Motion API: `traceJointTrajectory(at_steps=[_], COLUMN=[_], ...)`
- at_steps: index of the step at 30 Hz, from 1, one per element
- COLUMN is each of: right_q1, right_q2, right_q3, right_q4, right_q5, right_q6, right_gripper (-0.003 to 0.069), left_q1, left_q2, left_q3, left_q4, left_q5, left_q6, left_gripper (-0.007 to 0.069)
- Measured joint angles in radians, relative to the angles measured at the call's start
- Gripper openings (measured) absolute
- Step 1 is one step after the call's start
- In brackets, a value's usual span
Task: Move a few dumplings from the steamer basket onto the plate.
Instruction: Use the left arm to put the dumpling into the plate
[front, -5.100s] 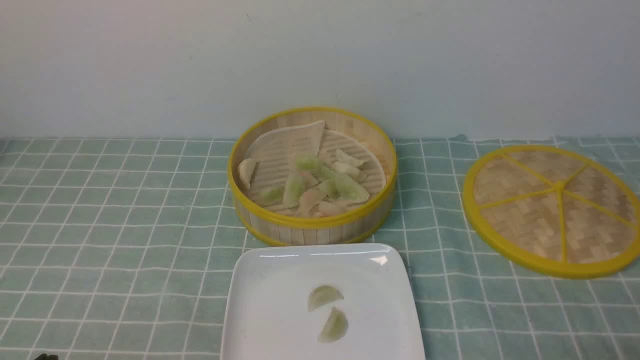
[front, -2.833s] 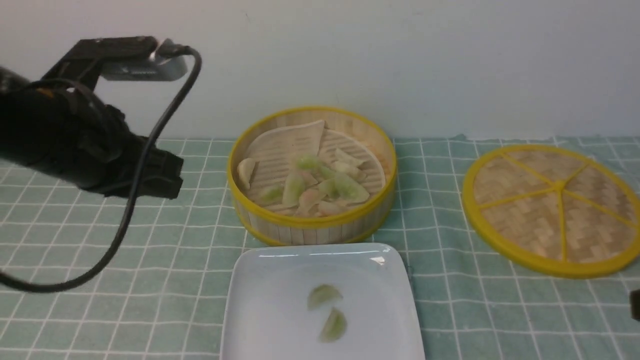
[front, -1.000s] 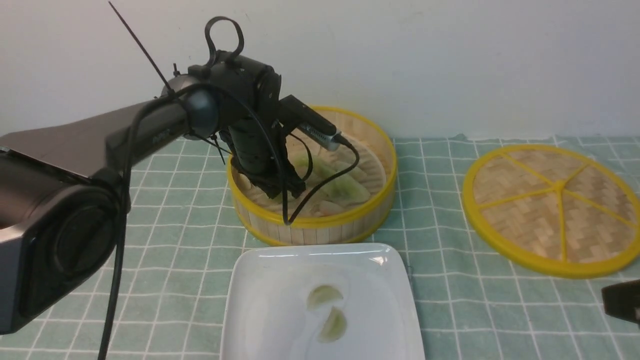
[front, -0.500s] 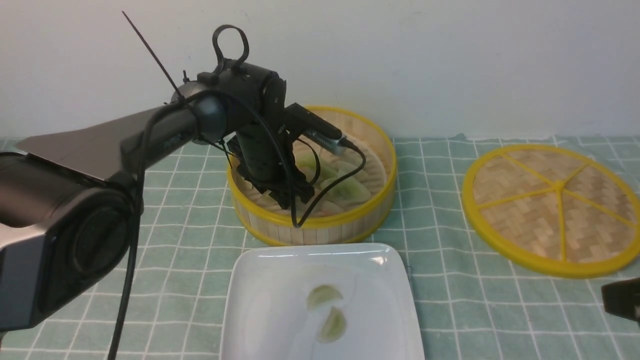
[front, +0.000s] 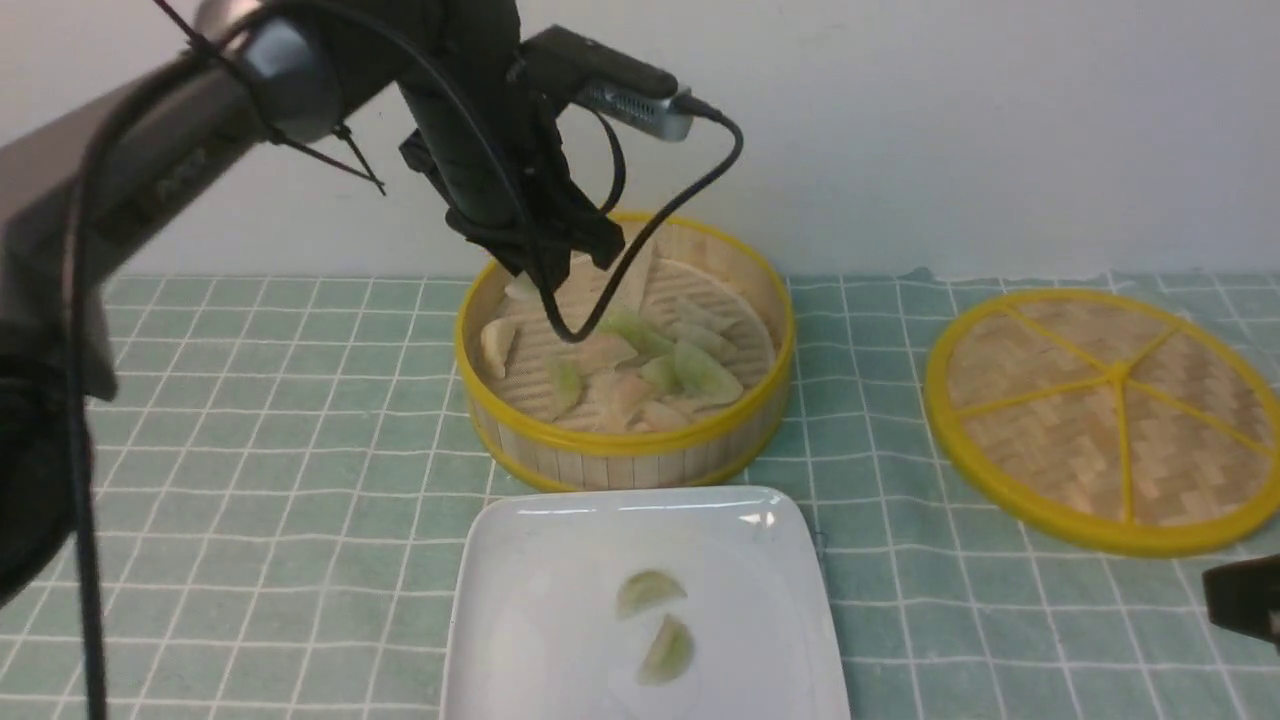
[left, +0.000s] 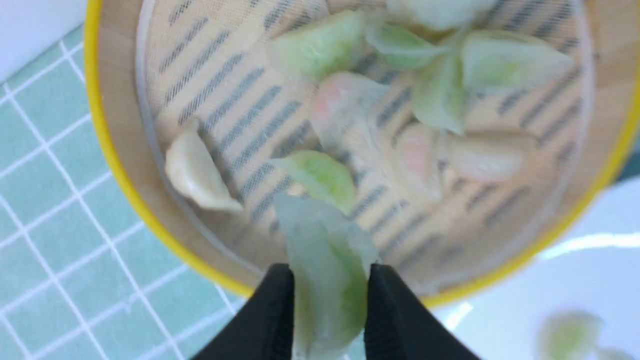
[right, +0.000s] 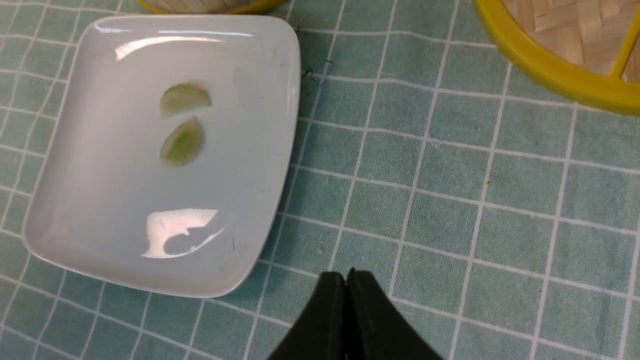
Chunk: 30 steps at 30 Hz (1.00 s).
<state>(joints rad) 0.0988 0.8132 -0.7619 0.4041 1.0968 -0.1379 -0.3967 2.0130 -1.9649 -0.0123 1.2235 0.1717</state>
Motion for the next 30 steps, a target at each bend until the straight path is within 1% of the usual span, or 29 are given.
traceJointTrajectory(at_steps=[1, 2, 4, 7, 9, 10, 12, 14, 15, 16, 18, 20, 21, 22, 23, 25, 26, 28, 29, 30], right_q1=[0.0, 0.0, 0.0, 0.0, 0.0, 0.0, 0.0, 0.0, 0.0, 0.0, 0.0, 0.001, 0.001, 0.001, 0.001, 0.003, 0.008, 0.042, 0.064, 0.097], right_q2=[0.0, 0.0, 0.0, 0.0, 0.0, 0.002, 0.007, 0.015, 0.017, 0.028, 0.043, 0.072, 0.079, 0.1, 0.121, 0.176, 0.2, 0.261, 0.299, 0.34], right_q3=[0.0, 0.0, 0.0, 0.0, 0.0, 0.0, 0.0, 0.0, 0.0, -0.001, -0.003, -0.023, -0.025, -0.052, -0.078, -0.14, -0.174, -0.239, -0.268, -0.304], right_q4=[0.0, 0.0, 0.0, 0.0, 0.0, 0.0, 0.0, 0.003, 0.004, 0.009, 0.015, 0.022, 0.024, 0.029, 0.034, 0.047, 0.047, 0.041, 0.029, 0.015], right_q5=[0.0, 0.0, 0.0, 0.0, 0.0, 0.0, 0.0, 0.0, 0.0, 0.001, 0.003, 0.021, 0.027, 0.044, 0.058, 0.076, 0.082, 0.091, 0.092, 0.094], right_q6=[0.0, 0.0, 0.0, -0.005, -0.009, -0.02, -0.033, -0.041, -0.043, -0.052, -0.071, -0.105, -0.113, -0.134, -0.146, -0.167, -0.171, -0.176, -0.176, -0.177], right_gripper=[-0.001, -0.001, -0.001, -0.001, -0.001, -0.001, -0.001, -0.001, -0.001, -0.001, -0.001, -0.001, -0.001, -0.001, -0.001, -0.001, -0.001, -0.001, -0.001, -0.001], left_q1=[0.0, 0.0, 0.0, -0.01, -0.017, -0.04, -0.071, -0.097, -0.099, -0.117, -0.13, -0.134, -0.134, -0.134, -0.134, -0.134, -0.133, -0.126, -0.121, -0.113], left_q2=[-0.044, -0.051, -0.129, -0.218, -0.233, -0.243, -0.239, -0.226, -0.222, -0.204, -0.188, -0.174, -0.174, -0.173, -0.173, -0.175, -0.181, -0.209, -0.229, -0.259], left_q3=[0.066, 0.078, 0.248, 0.505, 0.559, 0.665, 0.755, 0.807, 0.811, 0.832, 0.837, 0.837, 0.837, 0.835, 0.828, 0.801, 0.786, 0.767, 0.766, 0.766], left_q4=[-0.012, -0.014, -0.053, -0.157, -0.183, -0.217, -0.242, -0.249, -0.249, -0.251, -0.252, -0.257, -0.257, -0.258, -0.256, -0.247, -0.24, -0.221, -0.212, -0.202], left_q5=[0.001, 0.001, 0.001, 0.001, -0.006, -0.056, -0.138, -0.21, -0.217, -0.269, -0.307, -0.335, -0.336, -0.337, -0.327, -0.29, -0.269, -0.237, -0.229, -0.222], left_q6=[-0.009, -0.009, -0.016, -0.011, -0.005, 0.019, 0.049, 0.069, 0.07, 0.076, 0.08, 0.08, 0.08, 0.079, 0.076, 0.055, 0.04, 0.008, 0.001, -0.006], left_gripper=[0.0161, 0.0161, 0.0161, 0.0161, 0.0161, 0.0161, 0.0161, 0.0161, 0.0161, 0.0163, 0.0188, 0.0287, 0.0287, 0.0358, 0.0401, 0.0449, 0.0447, 0.0382, 0.0332, 0.0253])
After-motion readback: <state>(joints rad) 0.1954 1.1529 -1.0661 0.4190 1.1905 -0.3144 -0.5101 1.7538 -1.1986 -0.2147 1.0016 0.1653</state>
